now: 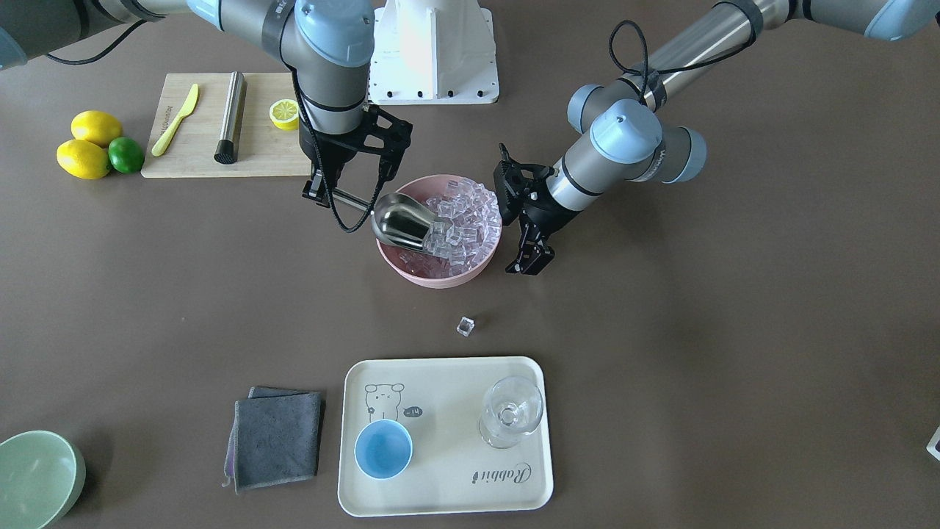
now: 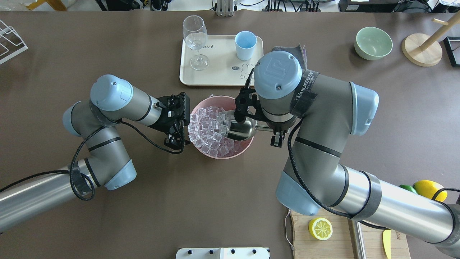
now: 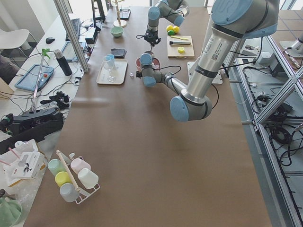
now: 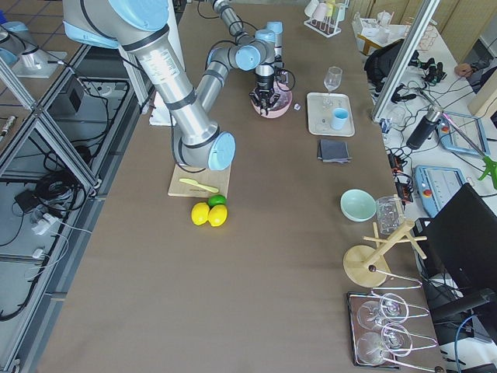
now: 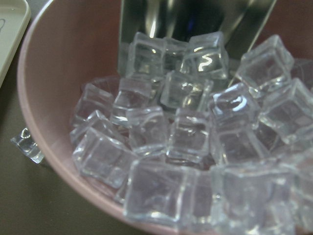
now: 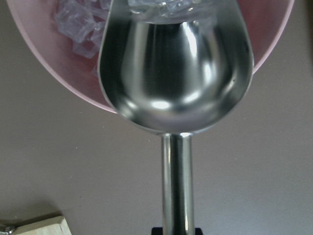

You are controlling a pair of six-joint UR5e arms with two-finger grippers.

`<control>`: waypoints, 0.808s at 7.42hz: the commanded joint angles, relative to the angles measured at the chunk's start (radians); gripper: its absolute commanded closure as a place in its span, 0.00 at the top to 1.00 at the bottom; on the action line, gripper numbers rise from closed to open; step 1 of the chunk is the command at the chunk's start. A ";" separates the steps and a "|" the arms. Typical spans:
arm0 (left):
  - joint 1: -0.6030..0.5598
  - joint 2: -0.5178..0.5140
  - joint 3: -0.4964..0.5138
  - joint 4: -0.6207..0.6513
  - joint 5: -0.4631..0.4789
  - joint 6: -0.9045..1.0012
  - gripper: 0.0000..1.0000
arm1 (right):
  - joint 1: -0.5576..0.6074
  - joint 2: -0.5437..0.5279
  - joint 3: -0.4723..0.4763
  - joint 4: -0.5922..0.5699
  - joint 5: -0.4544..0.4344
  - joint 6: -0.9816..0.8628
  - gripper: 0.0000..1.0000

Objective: Put ice in cup with scoop
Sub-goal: 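Dig the scoop into the ice cubes with the right gripper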

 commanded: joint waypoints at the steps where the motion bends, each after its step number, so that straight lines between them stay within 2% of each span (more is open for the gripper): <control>1: 0.000 0.000 0.000 0.000 -0.002 0.000 0.99 | 0.013 -0.083 0.011 0.168 0.036 0.059 0.00; 3: -0.002 0.000 0.000 0.000 -0.011 0.000 0.99 | 0.012 -0.111 -0.001 0.256 0.035 0.085 0.00; 5: -0.002 0.002 0.000 0.000 -0.011 0.000 0.99 | 0.013 -0.119 0.000 0.277 0.038 0.094 0.00; 6: -0.002 0.005 0.000 0.000 -0.011 0.000 0.99 | 0.012 -0.143 0.000 0.325 0.038 0.106 0.00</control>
